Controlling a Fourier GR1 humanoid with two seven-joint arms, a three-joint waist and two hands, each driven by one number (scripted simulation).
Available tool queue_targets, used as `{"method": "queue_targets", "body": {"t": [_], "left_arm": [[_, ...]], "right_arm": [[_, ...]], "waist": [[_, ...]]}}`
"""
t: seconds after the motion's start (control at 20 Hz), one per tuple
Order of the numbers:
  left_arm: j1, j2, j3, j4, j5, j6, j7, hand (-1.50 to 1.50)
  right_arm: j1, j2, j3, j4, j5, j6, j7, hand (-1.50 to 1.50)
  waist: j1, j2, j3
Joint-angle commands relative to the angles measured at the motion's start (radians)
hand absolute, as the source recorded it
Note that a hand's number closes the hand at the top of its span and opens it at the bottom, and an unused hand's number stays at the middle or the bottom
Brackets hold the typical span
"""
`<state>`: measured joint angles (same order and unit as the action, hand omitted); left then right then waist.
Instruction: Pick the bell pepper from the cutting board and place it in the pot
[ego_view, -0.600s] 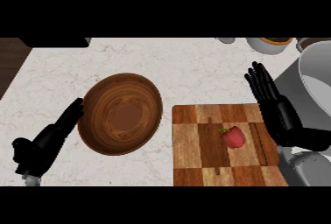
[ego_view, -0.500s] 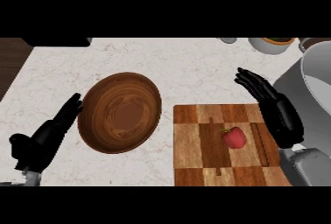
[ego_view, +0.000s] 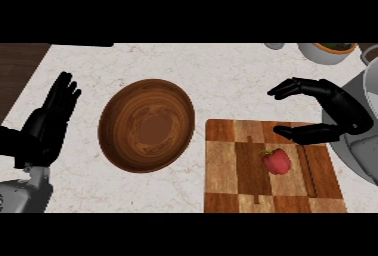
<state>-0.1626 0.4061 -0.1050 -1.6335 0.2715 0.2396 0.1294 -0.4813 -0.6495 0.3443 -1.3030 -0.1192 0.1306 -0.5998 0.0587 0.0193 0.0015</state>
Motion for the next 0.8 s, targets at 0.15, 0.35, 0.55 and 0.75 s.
{"method": "queue_targets", "body": {"t": [0.15,0.35,0.55,0.75], "left_arm": [[-0.051,-0.03,0.034,0.032,-0.01,0.048,0.013,0.0],[-0.037,-0.055,0.011,0.012,-0.037,0.072,0.039,0.0],[-0.054,-0.027,0.039,0.016,-0.022,0.051,0.059,0.0],[-0.045,-0.027,0.059,0.026,-0.01,0.043,0.058,0.0]], "right_arm": [[-0.113,-0.036,-0.02,0.286,0.076,0.199,-0.465,-1.5],[-0.179,-0.069,0.048,0.321,0.192,0.235,-0.457,-1.5],[-0.22,-0.148,0.164,0.232,0.305,0.264,-0.333,-1.5],[-0.257,-0.202,0.261,0.138,0.437,0.257,-0.236,-1.5]], "waist": [[-0.017,-0.003,0.001],[-0.031,-0.013,0.0],[-0.039,-0.017,-0.002],[-0.046,-0.021,-0.003]]}}
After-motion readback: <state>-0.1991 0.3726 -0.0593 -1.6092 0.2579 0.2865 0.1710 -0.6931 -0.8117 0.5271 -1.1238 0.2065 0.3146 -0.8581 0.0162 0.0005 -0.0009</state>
